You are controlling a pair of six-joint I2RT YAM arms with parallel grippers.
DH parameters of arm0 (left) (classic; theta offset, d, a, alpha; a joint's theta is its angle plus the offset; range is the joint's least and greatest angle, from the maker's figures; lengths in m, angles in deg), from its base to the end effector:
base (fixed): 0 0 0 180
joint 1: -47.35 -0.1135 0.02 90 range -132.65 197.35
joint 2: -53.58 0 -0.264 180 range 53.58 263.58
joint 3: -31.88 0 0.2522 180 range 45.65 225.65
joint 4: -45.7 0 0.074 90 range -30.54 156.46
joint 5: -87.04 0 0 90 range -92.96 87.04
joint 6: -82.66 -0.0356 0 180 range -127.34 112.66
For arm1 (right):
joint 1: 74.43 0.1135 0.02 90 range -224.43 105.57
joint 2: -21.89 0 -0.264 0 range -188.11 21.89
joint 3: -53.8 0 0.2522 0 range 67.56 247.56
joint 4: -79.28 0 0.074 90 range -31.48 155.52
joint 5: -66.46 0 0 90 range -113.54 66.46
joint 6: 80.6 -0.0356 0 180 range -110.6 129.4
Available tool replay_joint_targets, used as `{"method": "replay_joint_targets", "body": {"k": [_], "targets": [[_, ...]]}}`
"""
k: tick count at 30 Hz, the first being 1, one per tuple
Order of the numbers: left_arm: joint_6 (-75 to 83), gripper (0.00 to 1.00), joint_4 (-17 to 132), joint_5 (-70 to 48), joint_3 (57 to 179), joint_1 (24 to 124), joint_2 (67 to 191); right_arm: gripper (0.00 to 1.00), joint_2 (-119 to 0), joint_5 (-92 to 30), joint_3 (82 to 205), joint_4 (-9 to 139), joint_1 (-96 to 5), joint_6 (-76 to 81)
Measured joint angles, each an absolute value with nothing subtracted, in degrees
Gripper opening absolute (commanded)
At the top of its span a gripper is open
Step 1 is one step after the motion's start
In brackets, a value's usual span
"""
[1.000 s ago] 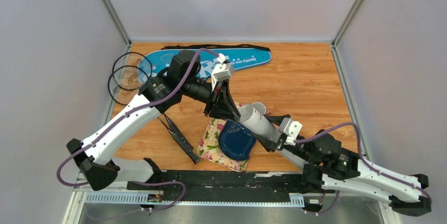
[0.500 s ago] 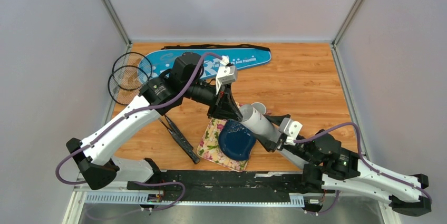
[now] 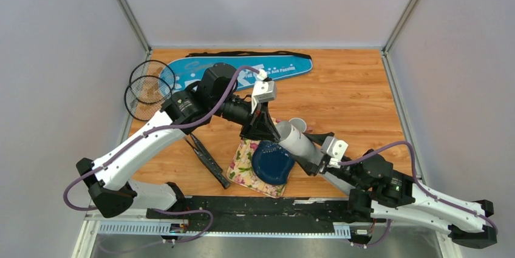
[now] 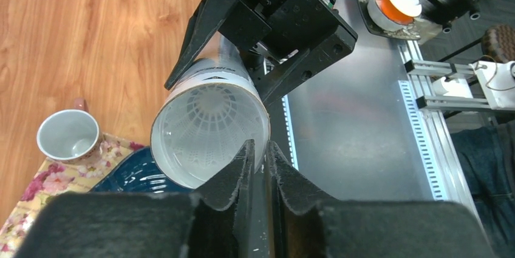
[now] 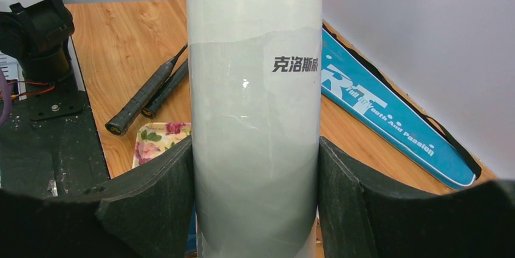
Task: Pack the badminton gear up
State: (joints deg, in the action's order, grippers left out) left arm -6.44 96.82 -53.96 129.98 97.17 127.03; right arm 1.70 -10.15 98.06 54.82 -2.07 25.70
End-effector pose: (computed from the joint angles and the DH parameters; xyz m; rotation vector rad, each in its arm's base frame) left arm 0.1468 -0.2167 0.4288 1.4104 1.6274 -1.4379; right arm 0.0415 0.1034 0.3067 -0.9826 1.2722 0.5798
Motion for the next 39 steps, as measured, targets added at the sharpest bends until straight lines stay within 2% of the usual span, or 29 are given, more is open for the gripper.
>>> {"method": "replay_joint_targets", "body": {"k": [3, 5, 14, 24, 30, 39], "targets": [[-7.6, 0.04, 97.89, -52.15, 131.18, 98.42, 127.12, 0.2, 1.79, -10.26, 98.06, 54.73, -2.07, 25.68], [-8.45, 0.0, 98.48, -50.97, 132.36, 99.25, 127.29, 0.2, 1.79, -10.55, 98.06, 54.73, -2.07, 25.68], [-8.45, 0.0, 98.42, -42.01, 133.54, 100.21, 124.3, 0.19, 2.93, -9.39, 97.54, 55.28, -2.07, 25.76], [-6.02, 0.0, 83.36, -26.71, 124.1, 103.67, 111.43, 0.18, 0.5, -3.82, 95.66, 63.45, -2.09, 29.89], [-5.87, 0.0, 76.47, -23.69, 117.46, 104.23, 111.93, 0.18, -3.26, -2.42, 95.66, 66.9, -2.11, 33.06], [-4.86, 0.0, 73.39, -24.0, 114.35, 104.34, 113.24, 0.18, -4.22, -2.37, 95.66, 68.59, -2.11, 34.05]]}}
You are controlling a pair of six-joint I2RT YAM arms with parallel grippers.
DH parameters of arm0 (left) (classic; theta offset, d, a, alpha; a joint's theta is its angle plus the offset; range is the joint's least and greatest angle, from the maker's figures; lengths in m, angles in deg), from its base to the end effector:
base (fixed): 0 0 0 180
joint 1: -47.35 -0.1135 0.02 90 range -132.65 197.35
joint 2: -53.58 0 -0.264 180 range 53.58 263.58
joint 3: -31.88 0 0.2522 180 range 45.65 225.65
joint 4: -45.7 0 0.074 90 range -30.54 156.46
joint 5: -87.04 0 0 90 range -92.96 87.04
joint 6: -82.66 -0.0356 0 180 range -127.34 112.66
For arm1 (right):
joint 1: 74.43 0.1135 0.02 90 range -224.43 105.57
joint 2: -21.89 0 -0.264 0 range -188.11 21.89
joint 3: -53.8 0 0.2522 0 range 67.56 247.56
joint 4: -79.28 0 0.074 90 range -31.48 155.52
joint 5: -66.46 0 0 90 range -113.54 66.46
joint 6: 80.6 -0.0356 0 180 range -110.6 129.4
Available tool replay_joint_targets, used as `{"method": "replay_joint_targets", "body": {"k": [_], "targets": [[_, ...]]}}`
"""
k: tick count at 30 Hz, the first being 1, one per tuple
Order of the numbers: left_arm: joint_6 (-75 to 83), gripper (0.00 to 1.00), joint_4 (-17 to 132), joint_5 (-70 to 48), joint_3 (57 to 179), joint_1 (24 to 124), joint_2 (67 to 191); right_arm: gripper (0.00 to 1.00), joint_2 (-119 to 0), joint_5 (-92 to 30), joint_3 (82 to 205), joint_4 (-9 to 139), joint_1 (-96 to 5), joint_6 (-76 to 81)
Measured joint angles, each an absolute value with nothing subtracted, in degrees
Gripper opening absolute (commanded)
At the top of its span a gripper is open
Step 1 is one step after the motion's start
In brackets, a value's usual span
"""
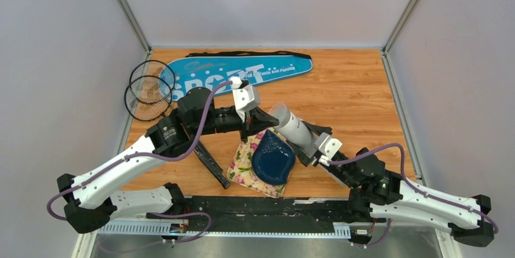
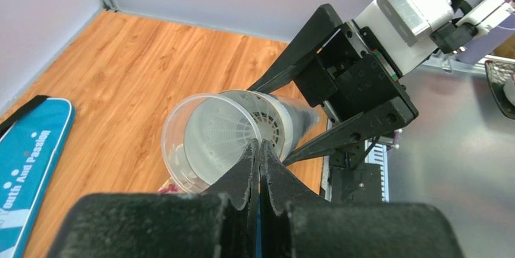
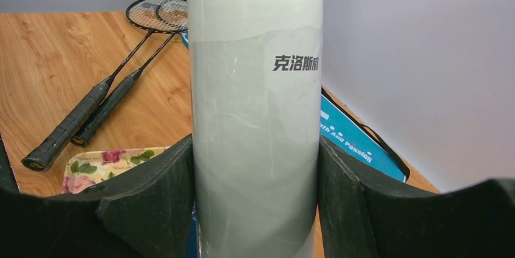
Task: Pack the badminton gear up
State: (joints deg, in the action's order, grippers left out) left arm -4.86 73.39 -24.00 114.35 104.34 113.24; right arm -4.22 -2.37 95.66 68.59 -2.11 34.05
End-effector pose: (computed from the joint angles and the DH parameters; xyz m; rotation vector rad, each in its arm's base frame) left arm 0.1124 -0.1964 0.4300 1.0626 1.4136 -1.0750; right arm 0.0525 0.1223 0.3076 -0.9023 1.1997 0.3979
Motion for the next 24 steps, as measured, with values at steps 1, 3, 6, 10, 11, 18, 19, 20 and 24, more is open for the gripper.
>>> {"method": "replay_joint_targets", "body": {"k": [1, 3, 6, 10, 11, 18, 19, 20, 24], "targets": [[-4.69, 0.0, 73.2, -24.34, 114.35, 104.34, 113.2, 0.18, -4.22, -2.35, 95.66, 68.61, -2.11, 34.16], [-4.36, 0.0, 72.67, -25.07, 114.24, 104.37, 113.07, 0.18, -4.2, -2.35, 95.66, 68.76, -2.11, 34.35], [-3.88, 0.0, 71.88, -25.77, 113.83, 104.37, 112.72, 0.18, -4.15, -2.33, 95.66, 68.87, -2.11, 34.35], [-3.62, 0.0, 71.45, -27.38, 113.81, 104.39, 112.67, 0.18, -4.15, -2.37, 95.66, 69.02, -2.11, 34.33], [-3.64, 0.0, 71.34, -27.73, 113.83, 104.39, 112.67, 0.18, -4.15, -2.37, 95.66, 69.02, -2.11, 34.33], [-3.68, 0.0, 71.21, -28.65, 113.83, 104.39, 113.07, 0.18, -4.11, -2.55, 95.66, 68.83, -2.11, 34.33], [-3.73, 0.0, 71.25, -28.63, 113.83, 104.39, 113.2, 0.18, -4.0, -2.57, 95.66, 68.76, -2.11, 34.33], [-3.79, 0.0, 71.25, -28.56, 113.83, 104.41, 113.28, 0.18, -3.8, -2.57, 95.66, 68.72, -2.11, 34.33], [-4.62, 0.0, 71.38, -27.14, 113.83, 105.41, 113.31, 0.18, -3.23, -2.59, 95.66, 68.39, -2.11, 34.33]]}}
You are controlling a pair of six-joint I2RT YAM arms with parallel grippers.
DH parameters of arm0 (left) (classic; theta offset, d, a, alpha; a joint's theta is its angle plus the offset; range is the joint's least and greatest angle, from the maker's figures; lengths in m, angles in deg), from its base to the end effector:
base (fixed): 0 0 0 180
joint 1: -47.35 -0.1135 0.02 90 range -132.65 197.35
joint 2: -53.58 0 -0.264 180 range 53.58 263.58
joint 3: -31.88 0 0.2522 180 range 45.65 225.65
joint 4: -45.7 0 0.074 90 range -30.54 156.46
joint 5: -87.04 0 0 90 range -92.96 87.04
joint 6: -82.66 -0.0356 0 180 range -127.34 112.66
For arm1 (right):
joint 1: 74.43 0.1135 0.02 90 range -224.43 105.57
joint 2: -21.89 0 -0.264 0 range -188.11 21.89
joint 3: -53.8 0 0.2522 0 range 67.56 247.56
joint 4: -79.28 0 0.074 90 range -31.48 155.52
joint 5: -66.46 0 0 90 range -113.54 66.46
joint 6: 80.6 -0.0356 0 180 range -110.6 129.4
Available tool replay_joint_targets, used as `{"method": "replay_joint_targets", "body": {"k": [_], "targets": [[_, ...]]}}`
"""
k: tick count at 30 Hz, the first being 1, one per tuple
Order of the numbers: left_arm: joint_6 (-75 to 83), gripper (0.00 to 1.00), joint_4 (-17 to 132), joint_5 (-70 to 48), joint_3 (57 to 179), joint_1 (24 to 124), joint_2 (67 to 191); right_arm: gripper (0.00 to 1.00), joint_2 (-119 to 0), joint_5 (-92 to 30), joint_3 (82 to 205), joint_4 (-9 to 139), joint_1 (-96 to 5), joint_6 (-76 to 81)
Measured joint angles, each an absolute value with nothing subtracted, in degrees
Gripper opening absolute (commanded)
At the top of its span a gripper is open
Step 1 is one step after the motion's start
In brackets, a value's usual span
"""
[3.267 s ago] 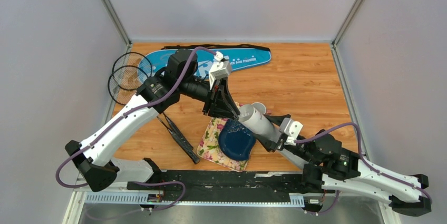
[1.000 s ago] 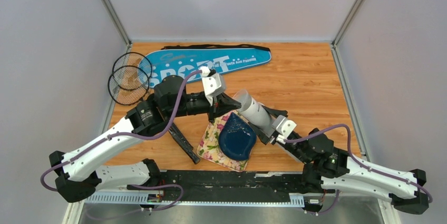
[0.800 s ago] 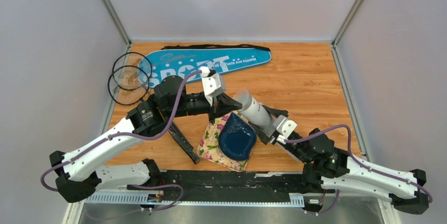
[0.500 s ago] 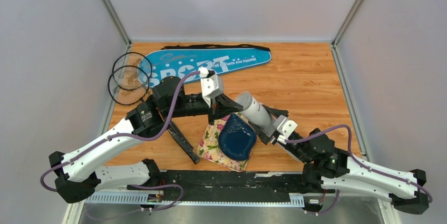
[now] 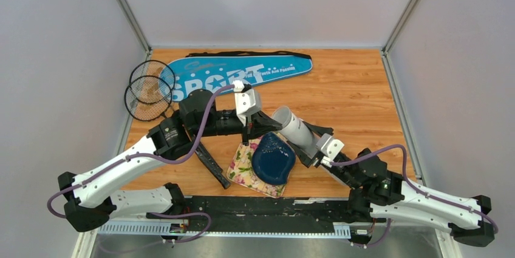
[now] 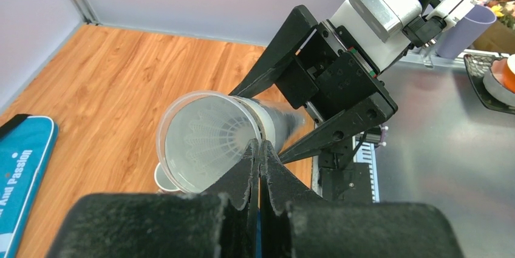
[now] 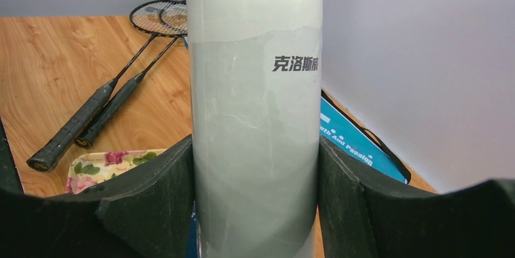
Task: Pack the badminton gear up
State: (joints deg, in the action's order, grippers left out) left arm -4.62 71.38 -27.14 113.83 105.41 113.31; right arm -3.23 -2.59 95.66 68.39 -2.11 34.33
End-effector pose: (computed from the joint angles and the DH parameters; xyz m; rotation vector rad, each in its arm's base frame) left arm 0.1075 -0.2001 0.4305 1.1066 1.3631 -1.1376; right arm 0.0514 0.1192 0.3091 -0.8967 1.1878 0.4022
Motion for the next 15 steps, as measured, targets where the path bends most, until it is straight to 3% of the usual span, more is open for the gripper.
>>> {"method": "replay_joint_targets", "body": {"k": [15], "targets": [[-8.99, 0.0, 80.85, -27.84, 120.91, 107.27, 117.07, 0.18, -2.95, -3.55, 95.66, 67.19, -2.11, 34.31]]}}
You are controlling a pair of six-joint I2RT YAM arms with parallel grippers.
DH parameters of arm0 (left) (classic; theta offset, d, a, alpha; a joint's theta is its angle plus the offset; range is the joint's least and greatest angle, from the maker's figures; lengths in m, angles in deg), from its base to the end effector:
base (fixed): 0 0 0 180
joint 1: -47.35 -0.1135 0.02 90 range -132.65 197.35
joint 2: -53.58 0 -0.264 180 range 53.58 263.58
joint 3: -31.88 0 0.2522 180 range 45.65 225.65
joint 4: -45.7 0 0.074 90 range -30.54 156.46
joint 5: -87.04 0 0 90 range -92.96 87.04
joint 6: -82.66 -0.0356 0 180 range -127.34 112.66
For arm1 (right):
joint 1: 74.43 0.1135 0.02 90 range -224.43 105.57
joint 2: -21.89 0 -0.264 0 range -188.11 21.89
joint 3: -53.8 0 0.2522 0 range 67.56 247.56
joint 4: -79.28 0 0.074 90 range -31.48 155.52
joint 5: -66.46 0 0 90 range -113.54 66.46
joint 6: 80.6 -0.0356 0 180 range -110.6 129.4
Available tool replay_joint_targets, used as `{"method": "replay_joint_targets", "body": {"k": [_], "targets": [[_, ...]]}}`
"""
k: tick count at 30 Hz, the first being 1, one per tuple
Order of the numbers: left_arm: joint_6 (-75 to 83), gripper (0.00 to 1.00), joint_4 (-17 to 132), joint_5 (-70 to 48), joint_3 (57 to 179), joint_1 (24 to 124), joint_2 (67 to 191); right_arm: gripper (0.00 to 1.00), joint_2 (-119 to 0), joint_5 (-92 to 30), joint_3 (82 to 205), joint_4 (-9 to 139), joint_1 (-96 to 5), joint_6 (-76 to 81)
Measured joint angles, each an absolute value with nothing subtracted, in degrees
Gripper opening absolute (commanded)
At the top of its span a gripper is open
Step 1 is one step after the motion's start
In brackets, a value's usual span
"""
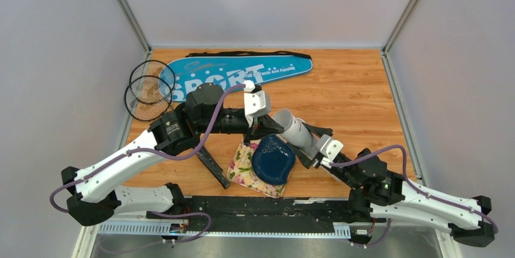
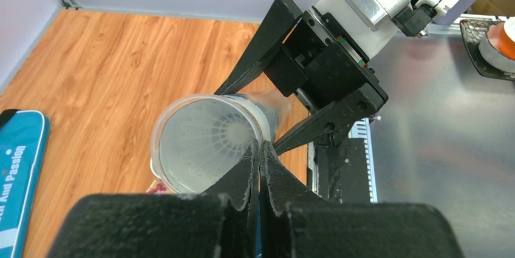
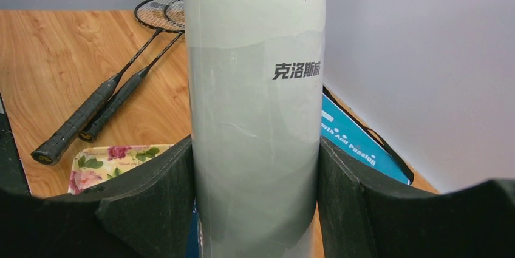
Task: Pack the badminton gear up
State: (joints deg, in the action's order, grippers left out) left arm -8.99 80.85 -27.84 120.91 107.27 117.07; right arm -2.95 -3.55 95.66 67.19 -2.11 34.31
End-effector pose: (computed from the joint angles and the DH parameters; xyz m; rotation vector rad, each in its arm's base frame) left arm 0.1046 -0.2104 0.4407 1.2280 1.3957 -1.1040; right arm 0.0507 0.1189 0.3075 -0.9202 1.1889 0.4087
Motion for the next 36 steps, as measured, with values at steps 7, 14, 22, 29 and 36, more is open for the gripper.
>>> {"method": "replay_joint_targets", "body": {"k": [7, 14, 22, 29, 36], "targets": [[-11.29, 0.0, 87.53, -28.17, 124.95, 107.62, 119.12, 0.18, -2.69, -4.21, 95.66, 66.03, -2.11, 34.31], [-11.44, 0.0, 88.19, -30.68, 125.41, 107.6, 120.15, 0.19, -2.73, -4.56, 95.66, 65.26, -2.11, 34.31], [-11.14, 0.0, 87.36, -32.76, 125.08, 107.6, 120.76, 0.19, -1.88, -5.08, 95.66, 64.67, -2.11, 34.29], [-12.34, 0.1, 92.67, -33.26, 129.78, 107.6, 124.21, 0.18, -0.92, -5.19, 95.66, 62.55, -2.13, 33.35], [-13.93, 0.37, 96.71, -33.09, 131.1, 107.71, 124.48, 0.18, -0.92, -5.7, 95.66, 61.7, -2.13, 32.95]]}}
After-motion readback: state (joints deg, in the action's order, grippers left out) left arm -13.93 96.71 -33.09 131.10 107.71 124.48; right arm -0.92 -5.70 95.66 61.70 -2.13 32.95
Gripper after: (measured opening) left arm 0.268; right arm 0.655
